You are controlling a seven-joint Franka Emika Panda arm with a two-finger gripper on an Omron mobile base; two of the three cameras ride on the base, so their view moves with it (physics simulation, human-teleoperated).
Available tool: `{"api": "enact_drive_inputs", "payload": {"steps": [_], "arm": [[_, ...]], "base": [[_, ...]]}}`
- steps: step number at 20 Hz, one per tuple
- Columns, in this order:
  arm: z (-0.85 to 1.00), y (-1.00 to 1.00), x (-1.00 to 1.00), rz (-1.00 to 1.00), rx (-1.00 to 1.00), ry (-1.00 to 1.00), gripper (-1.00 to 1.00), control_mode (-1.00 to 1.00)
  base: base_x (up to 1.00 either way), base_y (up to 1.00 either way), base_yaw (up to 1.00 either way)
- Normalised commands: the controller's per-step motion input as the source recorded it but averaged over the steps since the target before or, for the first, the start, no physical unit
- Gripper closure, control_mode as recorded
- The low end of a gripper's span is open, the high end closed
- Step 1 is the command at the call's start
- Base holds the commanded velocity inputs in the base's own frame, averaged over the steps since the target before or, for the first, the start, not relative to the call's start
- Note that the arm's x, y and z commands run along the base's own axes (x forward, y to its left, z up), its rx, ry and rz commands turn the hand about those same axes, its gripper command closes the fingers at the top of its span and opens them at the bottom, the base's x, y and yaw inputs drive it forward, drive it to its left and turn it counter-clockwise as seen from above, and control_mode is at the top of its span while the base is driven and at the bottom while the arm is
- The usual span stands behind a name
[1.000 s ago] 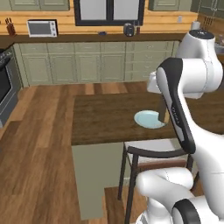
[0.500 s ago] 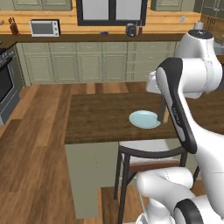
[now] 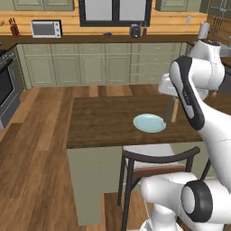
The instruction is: Start the toaster. Once the lever pops up, take the bread to the plate on the dining counter.
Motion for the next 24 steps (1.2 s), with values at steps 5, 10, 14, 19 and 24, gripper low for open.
{"api": "enact_drive_inputs", "payload": {"steps": [5,10,14,19,24], "arm": [[-0.70,-0.38,0.74,0.27,0.00,-0.07,1.00,-1.00],[-0.80,-0.03,0.52,0.32,0.00,-0.28,1.00,-1.00],[-0.65,0.00,0.87,0.32,0.00,-0.18,1.00,-1.00],[-0.60,0.00,0.81,0.25,0.01,-0.08,1.00,-1.00],[-0.51,-0.07,0.75,0.10,0.02,0.00,1.00,-1.00]], "base": [[0.00,0.00,0.00],[0.00,0.00,0.00],[0.00,0.00,0.00],[0.00,0.00,0.00],[0.00,0.00,0.00]]}}
